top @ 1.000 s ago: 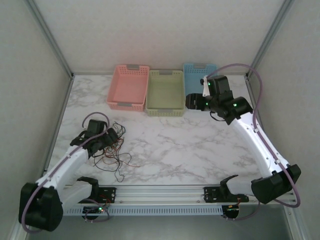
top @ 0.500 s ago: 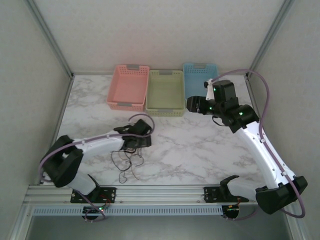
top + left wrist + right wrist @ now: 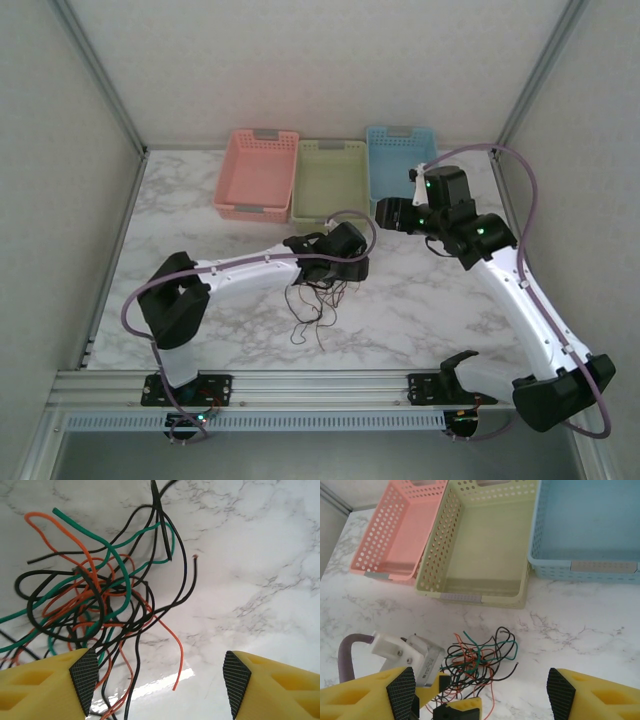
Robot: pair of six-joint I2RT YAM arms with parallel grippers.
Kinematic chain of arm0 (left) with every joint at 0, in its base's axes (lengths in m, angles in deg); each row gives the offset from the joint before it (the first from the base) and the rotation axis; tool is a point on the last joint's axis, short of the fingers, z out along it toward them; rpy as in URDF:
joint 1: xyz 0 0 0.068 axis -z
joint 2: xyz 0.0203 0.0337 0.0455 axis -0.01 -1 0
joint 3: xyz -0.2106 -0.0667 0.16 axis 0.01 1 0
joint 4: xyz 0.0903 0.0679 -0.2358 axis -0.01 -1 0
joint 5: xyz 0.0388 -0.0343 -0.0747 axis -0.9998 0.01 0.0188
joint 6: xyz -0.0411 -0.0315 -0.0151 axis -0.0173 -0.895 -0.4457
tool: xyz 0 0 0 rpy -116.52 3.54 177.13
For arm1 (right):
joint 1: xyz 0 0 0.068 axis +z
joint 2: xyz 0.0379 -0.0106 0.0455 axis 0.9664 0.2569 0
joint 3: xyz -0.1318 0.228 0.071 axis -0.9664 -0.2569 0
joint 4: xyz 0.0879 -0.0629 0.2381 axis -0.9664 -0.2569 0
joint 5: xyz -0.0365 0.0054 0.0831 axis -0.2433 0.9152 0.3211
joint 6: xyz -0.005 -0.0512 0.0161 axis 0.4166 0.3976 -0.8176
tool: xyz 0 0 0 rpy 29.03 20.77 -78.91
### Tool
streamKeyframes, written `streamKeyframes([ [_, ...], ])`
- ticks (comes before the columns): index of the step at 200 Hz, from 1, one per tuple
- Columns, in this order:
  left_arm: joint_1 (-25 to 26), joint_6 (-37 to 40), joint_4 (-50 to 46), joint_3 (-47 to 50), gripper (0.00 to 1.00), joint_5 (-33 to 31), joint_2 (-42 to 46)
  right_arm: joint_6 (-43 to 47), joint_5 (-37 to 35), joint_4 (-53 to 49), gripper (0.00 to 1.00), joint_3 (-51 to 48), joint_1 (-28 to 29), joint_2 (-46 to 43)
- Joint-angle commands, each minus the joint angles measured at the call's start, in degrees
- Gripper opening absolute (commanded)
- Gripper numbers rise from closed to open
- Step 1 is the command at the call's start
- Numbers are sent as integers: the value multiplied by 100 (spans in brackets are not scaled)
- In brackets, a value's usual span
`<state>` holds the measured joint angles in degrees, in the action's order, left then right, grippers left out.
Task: Untangle the cables
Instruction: Move the cables to the center of the table, then pick up the cables at the center of the table.
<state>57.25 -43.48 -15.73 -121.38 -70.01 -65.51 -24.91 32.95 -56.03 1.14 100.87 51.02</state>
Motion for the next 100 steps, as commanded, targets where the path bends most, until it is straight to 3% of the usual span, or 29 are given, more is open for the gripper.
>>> streamKeyframes([
  [1,-203,236,-512,140,70,-160,628,-14,-102,53,73,-56,3,-213],
  [41,-834,334,-857,909,76,-127,2090,-156,237,147,70,-167,0,-466],
  [77,-1739,487,-1541,1463,82,-146,3622,-286,1485,34,65,-259,29,-343],
  [100,-2202,695,-2174,1317,85,-230,4310,-170,1869,-1,62,-523,460,58],
])
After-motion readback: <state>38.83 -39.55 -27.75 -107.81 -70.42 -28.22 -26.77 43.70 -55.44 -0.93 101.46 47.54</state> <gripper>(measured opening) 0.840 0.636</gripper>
